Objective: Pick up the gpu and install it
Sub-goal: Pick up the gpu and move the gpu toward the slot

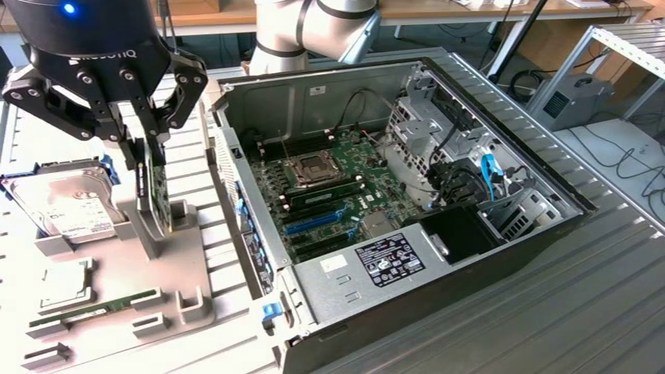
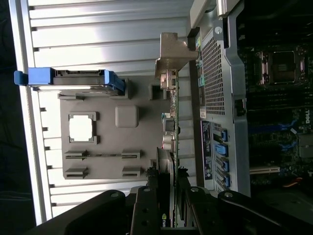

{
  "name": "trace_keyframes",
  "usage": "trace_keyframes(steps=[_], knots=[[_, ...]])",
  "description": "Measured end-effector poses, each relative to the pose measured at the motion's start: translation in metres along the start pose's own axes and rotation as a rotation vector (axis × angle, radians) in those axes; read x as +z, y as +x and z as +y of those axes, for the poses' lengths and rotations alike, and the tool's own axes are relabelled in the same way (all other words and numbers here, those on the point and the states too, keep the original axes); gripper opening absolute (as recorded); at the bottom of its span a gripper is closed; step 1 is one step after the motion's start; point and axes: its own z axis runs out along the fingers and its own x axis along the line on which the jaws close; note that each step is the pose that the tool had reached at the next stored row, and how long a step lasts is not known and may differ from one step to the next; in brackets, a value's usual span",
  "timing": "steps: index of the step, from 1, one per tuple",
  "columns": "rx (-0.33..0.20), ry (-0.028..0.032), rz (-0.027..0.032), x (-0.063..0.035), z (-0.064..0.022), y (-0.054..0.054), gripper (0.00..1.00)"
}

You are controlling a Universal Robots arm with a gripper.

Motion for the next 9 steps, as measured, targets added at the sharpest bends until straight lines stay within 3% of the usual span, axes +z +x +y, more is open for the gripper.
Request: trace_keyframes(steps=[9], knots=[[0.000,0.0001,0.0000,-0.0028,0.0000,-0.0001,0.26]])
